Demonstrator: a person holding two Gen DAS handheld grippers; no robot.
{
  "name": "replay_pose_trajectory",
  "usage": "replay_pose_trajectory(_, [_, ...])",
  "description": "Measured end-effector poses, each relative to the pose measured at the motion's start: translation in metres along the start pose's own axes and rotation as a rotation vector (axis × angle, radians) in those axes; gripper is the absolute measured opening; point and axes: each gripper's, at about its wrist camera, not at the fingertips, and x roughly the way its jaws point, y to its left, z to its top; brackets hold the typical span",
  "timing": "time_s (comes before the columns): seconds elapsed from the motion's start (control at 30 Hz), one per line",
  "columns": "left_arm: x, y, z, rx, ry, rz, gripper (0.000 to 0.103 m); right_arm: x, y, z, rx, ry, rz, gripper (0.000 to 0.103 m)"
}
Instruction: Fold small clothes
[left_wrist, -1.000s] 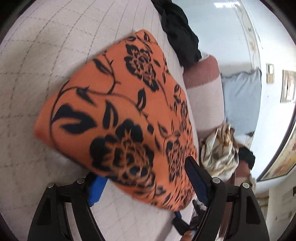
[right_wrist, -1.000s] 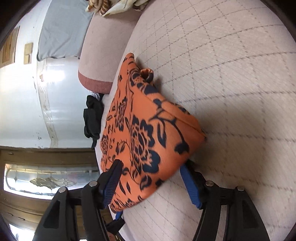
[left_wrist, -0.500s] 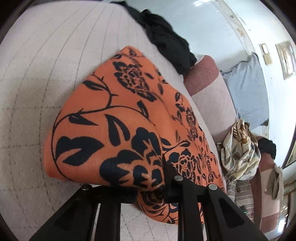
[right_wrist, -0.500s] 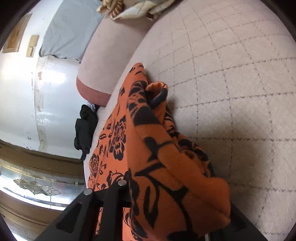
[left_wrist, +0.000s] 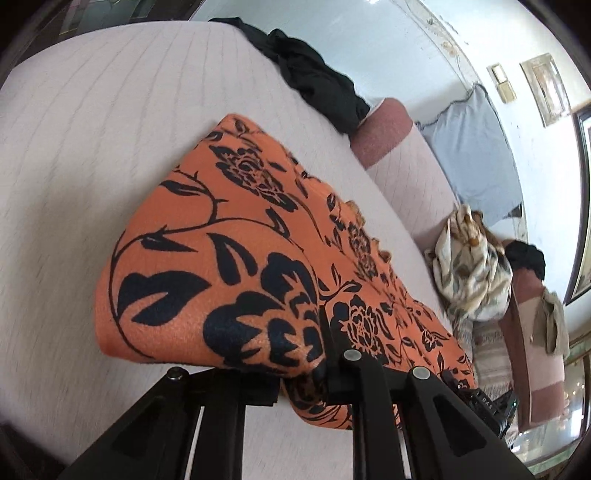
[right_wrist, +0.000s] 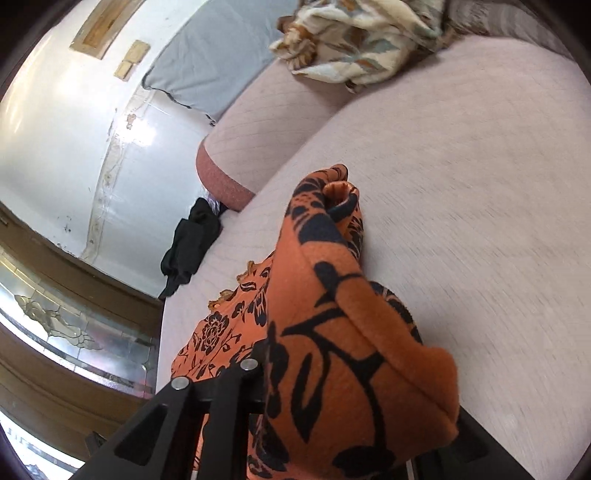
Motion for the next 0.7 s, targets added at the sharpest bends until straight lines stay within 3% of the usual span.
replay_pose_trajectory(0.1, [-0.002, 0.009, -0.017, 0.007, 0.035, 0.030, 0.017, -0.014, -0.015, -0.016, 0.010, 0.046, -0.028, 0.016])
replay_pose_trajectory(0.17, [0.006, 0.015, -0.018, 0.016, 0.066, 0.071, 0.026, -0.013, -0.024, -0.021, 0.017, 0.099, -0.055, 0.018])
replay_pose_trajectory(0.23, [0.008, 0.026, -0.012, -0.041, 0.083, 0.023, 0.027, -0.009, -0.039, -0.020, 0.095, 0.163, -0.068, 0.023])
replay_pose_trajectory(0.33, [0.006, 0.037, -0.005, -0.109, 0.105, -0.042, 0.029, -0.015, -0.050, -0.017, 0.162, 0.184, -0.086, 0.031])
replay_pose_trajectory(0.5, [0.000, 0.047, 0.000, -0.156, 0.104, -0.076, 0.033, -0.051, -0.041, -0.017, 0.059, 0.085, -0.149, 0.038])
replay_pose_trajectory(0.53, [-0.002, 0.050, 0.000, -0.161, 0.102, -0.077, 0.034, -0.060, -0.039, -0.018, 0.040, 0.059, -0.175, 0.047])
replay_pose_trajectory(0.6, [-0.003, 0.053, 0.000, -0.178, 0.098, -0.087, 0.034, -0.079, -0.038, -0.016, 0.019, -0.013, -0.243, 0.056])
replay_pose_trajectory(0.7, [-0.007, 0.055, 0.003, -0.180, 0.082, -0.084, 0.034, -0.102, -0.025, -0.015, -0.037, -0.122, -0.272, 0.056])
